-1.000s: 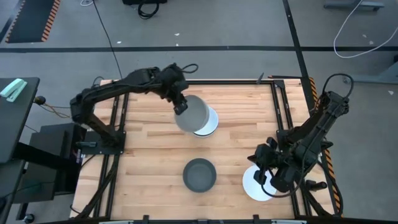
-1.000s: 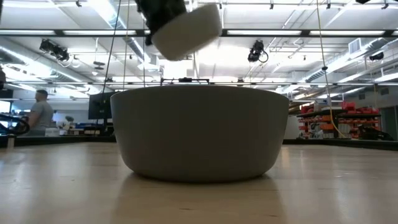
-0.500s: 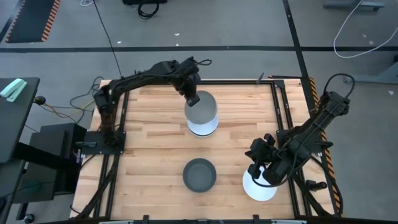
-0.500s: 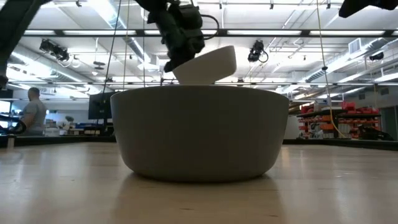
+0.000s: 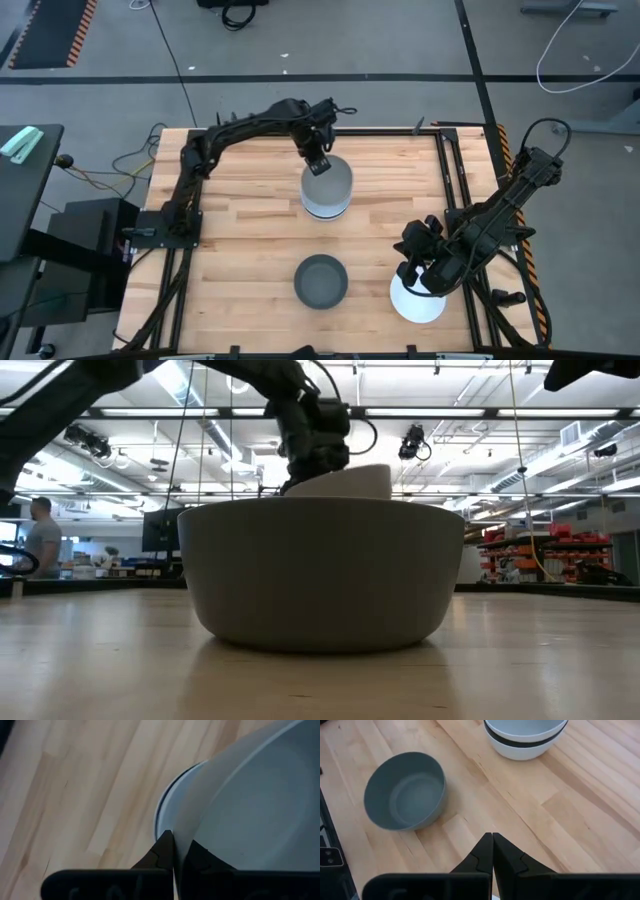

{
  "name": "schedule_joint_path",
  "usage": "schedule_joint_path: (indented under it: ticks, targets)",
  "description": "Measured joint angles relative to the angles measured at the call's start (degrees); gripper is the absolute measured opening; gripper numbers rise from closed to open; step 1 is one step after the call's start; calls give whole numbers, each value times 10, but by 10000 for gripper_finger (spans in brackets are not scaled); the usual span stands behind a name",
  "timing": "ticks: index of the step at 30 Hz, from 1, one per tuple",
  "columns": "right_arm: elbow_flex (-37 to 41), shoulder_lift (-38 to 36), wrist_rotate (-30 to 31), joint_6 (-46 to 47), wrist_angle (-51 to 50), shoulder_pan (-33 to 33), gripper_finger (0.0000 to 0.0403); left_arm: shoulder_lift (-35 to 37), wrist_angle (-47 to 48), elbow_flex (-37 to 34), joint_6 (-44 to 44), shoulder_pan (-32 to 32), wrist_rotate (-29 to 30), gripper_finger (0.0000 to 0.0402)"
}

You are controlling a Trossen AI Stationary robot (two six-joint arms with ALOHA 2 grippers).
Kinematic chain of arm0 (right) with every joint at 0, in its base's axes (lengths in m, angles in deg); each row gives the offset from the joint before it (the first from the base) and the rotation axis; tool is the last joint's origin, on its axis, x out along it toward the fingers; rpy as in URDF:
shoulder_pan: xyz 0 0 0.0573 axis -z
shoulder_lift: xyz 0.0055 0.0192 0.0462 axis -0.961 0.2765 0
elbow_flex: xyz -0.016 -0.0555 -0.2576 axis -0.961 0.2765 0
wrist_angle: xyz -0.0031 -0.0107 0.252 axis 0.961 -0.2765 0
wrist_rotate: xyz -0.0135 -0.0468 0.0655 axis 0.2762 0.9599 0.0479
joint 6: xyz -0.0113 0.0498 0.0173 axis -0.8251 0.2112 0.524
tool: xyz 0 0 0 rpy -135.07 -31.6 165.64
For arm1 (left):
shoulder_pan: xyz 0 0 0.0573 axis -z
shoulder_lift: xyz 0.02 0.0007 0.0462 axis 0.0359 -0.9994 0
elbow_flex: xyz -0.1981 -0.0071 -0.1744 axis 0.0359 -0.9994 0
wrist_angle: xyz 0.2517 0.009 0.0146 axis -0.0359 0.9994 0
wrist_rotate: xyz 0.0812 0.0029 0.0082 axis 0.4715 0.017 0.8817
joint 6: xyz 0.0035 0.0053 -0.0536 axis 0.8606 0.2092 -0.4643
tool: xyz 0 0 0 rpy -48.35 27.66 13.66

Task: Nest bowls inside each other
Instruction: Stack the gray bowl on the top white bowl

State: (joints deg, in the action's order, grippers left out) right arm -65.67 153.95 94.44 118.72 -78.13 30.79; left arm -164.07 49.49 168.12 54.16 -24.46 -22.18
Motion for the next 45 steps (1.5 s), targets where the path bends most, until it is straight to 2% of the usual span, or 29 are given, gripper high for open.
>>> schedule_joint_path:
  ticks: [13, 29, 41, 45]
  targets:
    - [0, 0, 0, -4, 2, 0, 11, -19, 12, -5, 3, 6, 3, 9]
    - [0, 0, 0, -20, 2, 0, 11, -60, 20, -5, 3, 5, 40, 11]
    - [0, 0, 0, -21, 2, 0, 11, -60, 52, -5, 15, 1, -8, 16]
    - [0, 0, 0, -21, 2, 0, 11, -60, 52, -5, 17, 1, -9, 37]
